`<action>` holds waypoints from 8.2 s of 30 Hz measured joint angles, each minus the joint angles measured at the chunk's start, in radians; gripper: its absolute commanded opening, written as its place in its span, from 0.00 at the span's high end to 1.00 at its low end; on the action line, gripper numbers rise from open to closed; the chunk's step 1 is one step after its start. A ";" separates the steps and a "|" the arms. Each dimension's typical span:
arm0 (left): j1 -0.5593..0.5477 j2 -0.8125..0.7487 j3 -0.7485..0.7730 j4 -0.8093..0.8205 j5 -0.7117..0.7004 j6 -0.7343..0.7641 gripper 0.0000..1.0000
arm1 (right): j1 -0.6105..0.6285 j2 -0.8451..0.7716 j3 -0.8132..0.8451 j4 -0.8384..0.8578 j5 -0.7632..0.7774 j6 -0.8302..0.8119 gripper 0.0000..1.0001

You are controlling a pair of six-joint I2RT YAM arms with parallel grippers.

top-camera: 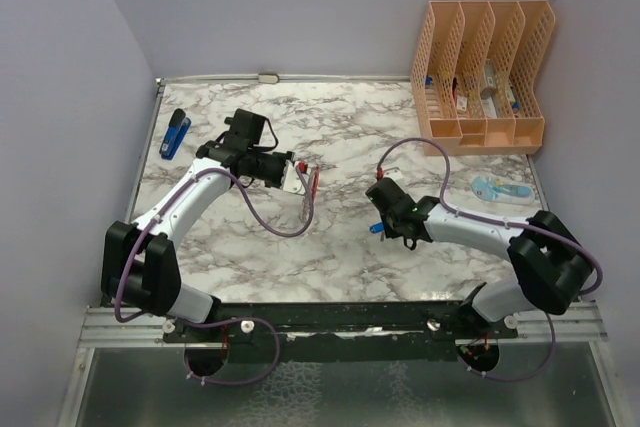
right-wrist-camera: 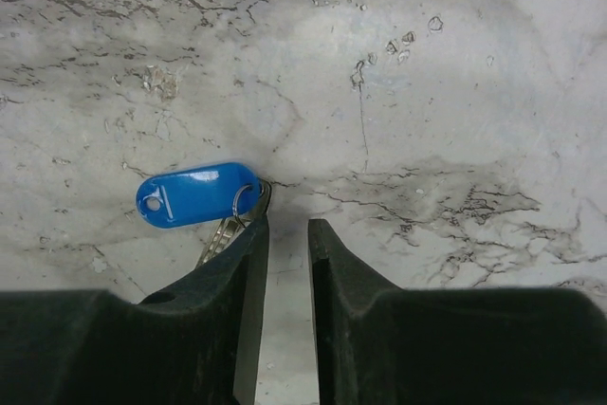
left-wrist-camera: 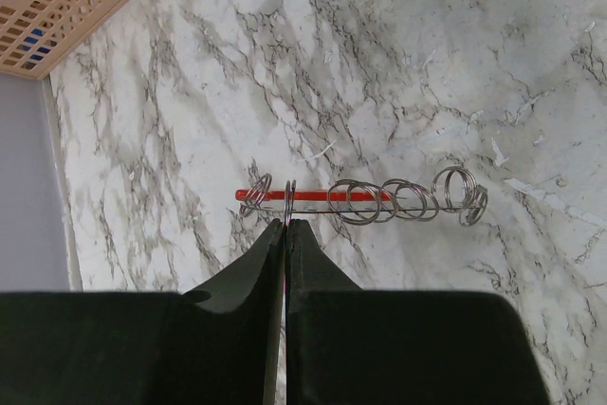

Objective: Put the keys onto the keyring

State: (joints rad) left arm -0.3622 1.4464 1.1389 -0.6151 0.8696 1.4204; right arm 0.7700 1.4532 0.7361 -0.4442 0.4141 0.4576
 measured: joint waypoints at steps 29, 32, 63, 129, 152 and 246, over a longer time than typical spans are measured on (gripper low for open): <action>0.000 0.000 0.000 0.001 0.018 -0.054 1.00 | -0.011 0.017 0.062 0.010 -0.031 -0.073 0.63; 0.000 0.001 0.000 0.002 0.018 -0.058 1.00 | -0.011 0.046 0.075 0.008 -0.051 -0.082 0.68; 0.000 0.014 0.000 0.005 0.021 -0.065 1.00 | -0.011 0.090 0.104 -0.051 -0.091 -0.043 0.76; 0.000 0.022 0.000 0.004 0.034 -0.066 1.00 | -0.013 0.108 0.139 -0.183 -0.050 0.070 0.81; 0.000 0.023 0.000 0.003 0.043 -0.070 1.00 | -0.019 0.108 0.139 -0.181 -0.026 0.059 0.99; -0.033 0.044 0.145 0.120 0.083 -0.576 1.00 | -0.026 -0.150 0.129 0.698 -0.521 0.127 0.99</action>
State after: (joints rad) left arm -0.3950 1.4902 1.2842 -0.4950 0.9527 0.8444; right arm 0.7441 1.3037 0.8650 0.2543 -0.1066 0.5842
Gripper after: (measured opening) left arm 0.040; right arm 0.015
